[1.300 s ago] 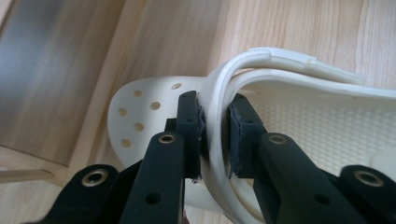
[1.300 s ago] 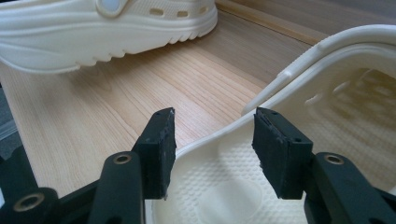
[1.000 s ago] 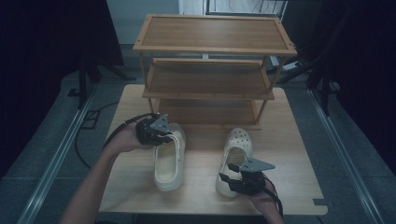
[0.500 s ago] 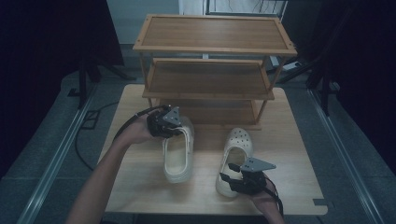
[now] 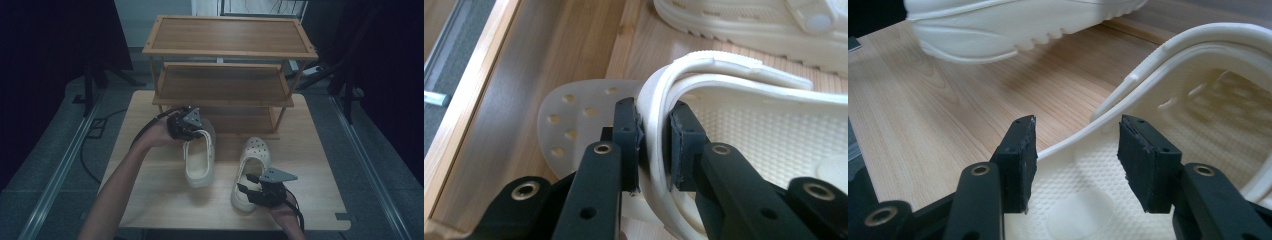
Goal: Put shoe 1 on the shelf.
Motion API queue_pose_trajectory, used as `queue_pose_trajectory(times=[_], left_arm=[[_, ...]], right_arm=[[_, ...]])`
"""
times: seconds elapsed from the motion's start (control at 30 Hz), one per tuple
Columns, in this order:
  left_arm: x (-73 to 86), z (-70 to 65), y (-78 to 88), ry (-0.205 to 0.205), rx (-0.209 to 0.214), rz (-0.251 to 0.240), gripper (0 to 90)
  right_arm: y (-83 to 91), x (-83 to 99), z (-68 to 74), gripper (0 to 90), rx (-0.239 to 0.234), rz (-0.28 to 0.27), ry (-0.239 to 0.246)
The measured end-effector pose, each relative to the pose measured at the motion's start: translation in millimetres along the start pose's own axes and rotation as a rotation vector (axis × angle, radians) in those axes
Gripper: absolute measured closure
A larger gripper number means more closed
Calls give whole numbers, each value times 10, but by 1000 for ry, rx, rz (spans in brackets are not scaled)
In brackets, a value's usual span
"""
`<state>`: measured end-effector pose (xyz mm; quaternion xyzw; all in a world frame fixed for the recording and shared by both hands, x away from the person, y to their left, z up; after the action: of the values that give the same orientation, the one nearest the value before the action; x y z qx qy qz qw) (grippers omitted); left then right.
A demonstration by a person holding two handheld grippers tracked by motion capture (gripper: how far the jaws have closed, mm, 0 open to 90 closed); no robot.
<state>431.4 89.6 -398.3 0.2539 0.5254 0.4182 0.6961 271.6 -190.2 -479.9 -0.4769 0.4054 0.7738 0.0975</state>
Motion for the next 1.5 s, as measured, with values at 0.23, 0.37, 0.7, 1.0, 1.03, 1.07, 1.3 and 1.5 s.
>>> queue_pose_trajectory(times=[0.23,0.37,0.7,1.0,1.03,1.07,1.3,1.5], left_arm=[[-45,111,-97,13,2,36,776],[-42,183,-134,8,-4,55,776],[-39,275,-211,22,-24,38,776],[-43,288,-269,20,-20,46,775],[-44,288,-271,22,-19,45,775],[-45,286,-274,23,-19,44,775],[-53,304,-304,34,-37,40,776],[-104,373,-334,7,-58,88,775]], right_arm=[[-46,19,32,497,-13,11,2],[-73,31,61,496,-25,21,7],[-98,44,67,496,-27,24,4],[-115,54,67,496,-25,31,2],[-115,54,67,496,-26,31,2],[-115,54,68,496,-26,32,3],[-108,52,62,496,-26,31,4],[-107,55,66,495,-28,34,6]])
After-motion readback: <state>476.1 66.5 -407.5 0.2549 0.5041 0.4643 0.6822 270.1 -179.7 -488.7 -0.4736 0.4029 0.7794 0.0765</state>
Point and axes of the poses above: each handheld gripper's, and its own axes: y roughly backward along the jaws, x roughly out of its underside, z roughly to its left, the point moved 2 cm from there along -y, roughly forward along the jaws, and after that the axes turned 8 degrees about -y, right-handed, at the moved point
